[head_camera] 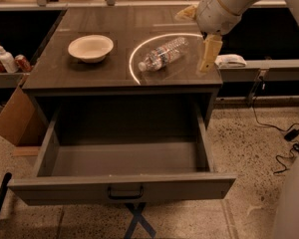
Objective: Place water bottle into top drawer
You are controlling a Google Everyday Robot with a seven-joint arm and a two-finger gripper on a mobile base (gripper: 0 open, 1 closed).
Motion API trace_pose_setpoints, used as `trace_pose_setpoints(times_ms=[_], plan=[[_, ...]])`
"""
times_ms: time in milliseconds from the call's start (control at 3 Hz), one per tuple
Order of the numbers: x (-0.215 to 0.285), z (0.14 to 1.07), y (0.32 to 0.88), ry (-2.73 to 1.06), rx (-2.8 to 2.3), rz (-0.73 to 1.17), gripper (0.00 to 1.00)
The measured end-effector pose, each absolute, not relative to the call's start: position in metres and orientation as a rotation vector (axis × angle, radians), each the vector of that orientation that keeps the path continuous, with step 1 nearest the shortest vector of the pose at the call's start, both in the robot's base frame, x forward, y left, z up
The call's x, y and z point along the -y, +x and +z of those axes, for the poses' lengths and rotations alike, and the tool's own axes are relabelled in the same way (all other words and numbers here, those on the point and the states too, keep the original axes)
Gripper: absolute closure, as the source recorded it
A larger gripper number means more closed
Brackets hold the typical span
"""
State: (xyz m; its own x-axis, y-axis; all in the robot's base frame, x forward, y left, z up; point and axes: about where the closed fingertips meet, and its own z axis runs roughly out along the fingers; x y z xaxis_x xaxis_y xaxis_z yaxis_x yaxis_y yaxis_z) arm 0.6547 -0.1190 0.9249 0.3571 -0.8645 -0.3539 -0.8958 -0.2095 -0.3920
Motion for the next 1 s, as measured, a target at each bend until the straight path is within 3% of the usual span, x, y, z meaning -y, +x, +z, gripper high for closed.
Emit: trace_pose_setpoints(times_ms=[1000], plan=[[0.079,0.903,0.698,-2.027,-1.533,0.153,0.00]])
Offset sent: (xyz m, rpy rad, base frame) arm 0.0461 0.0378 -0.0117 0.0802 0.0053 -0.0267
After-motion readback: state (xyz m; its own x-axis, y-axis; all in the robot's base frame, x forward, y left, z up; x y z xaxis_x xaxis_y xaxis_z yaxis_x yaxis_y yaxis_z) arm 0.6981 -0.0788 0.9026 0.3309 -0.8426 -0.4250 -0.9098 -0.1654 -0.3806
